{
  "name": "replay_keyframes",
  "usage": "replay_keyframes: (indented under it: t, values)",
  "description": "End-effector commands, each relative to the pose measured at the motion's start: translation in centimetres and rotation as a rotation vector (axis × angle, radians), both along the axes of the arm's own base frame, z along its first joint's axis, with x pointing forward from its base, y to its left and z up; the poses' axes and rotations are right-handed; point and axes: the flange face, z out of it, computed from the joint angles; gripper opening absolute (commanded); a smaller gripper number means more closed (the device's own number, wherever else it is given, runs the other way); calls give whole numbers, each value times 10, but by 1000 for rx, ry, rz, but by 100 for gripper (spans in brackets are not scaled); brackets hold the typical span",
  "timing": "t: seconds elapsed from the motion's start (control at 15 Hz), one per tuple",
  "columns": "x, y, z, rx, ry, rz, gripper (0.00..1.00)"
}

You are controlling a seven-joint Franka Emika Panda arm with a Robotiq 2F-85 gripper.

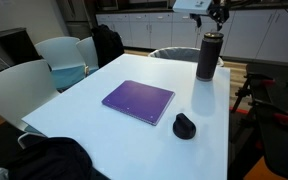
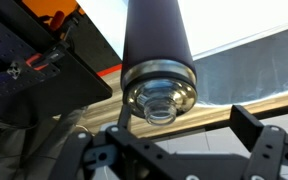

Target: Remove the lid from the bottle, then move the bottle forward, then put the lid on the bottle

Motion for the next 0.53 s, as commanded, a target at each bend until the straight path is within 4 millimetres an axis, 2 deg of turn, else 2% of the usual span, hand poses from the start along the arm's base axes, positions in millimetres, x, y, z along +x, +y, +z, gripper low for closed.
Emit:
replay_keyframes:
  t: [0.0, 0.27, 0.47]
  values:
    - [8, 33, 38, -22, -36, 185, 100]
    - [25, 95, 60, 22, -50, 411, 100]
    - [31, 142, 62, 94, -36, 569, 100]
